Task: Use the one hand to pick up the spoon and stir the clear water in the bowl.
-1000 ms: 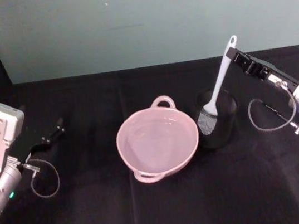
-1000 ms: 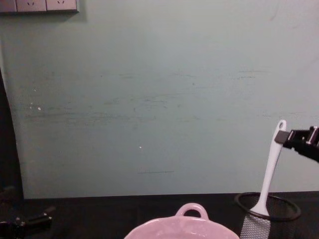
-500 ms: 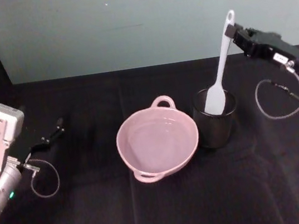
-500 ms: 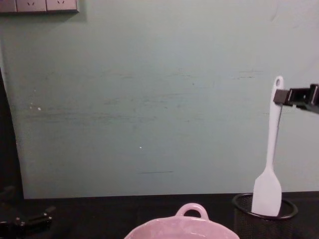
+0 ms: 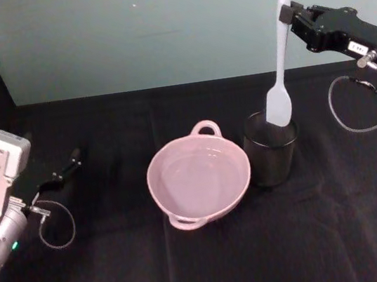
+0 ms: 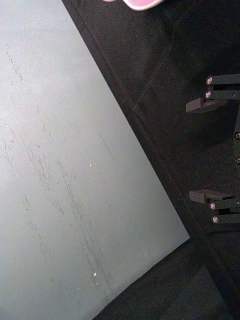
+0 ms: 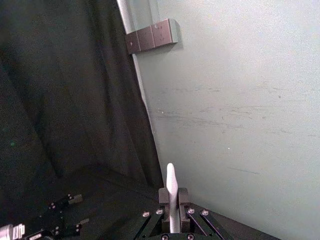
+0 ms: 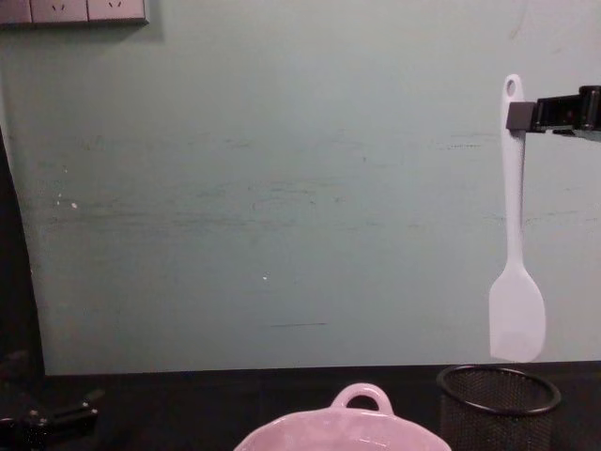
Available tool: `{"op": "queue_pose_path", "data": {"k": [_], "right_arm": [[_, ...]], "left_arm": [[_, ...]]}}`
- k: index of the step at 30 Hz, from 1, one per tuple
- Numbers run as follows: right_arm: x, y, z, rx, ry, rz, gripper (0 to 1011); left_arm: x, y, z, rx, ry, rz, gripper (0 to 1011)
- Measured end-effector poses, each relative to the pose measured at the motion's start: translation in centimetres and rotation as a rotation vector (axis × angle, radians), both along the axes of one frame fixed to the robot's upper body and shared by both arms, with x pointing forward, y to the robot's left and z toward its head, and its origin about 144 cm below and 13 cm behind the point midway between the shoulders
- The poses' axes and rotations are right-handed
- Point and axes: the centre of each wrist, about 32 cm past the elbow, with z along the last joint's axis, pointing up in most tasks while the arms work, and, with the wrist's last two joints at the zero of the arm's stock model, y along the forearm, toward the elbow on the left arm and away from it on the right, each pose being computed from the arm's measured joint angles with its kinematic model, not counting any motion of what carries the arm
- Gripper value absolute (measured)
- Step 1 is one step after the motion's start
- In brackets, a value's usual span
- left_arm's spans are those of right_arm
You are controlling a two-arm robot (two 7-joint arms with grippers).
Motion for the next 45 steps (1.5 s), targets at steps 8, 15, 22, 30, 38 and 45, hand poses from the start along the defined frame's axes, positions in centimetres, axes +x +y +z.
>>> {"op": "queue_pose_path", "data": {"k": [8,15,22,30,38,45], "right_arm": [[-0.29,0.05,0.57,-0.029,-0.009,0.003,114],[-0.65,-0.10,0.61,-0.020,-0.026,-0.006,114],[-0.66,-0.09,0.58,-0.018,-0.028,-0.006,114],[-0.61,-0.08,0.55,-0.019,-0.024,-0.005,114],[-0.58,-0.07,0.54,-0.020,-0.023,-0.005,114],[-0.56,-0.07,0.52,-0.020,-0.021,-0.005,114]], "left_arm": [[0.00,0.00,0.00,0.000,0.000,0.000,1011],[0.00,0.00,0.00,0.000,0.000,0.000,1011],[0.00,0.00,0.00,0.000,0.000,0.000,1011],[0.00,0.00,0.00,0.000,0.000,0.000,1011],[0.00,0.00,0.00,0.000,0.000,0.000,1011],[0.00,0.00,0.00,0.000,0.000,0.000,1011]]}}
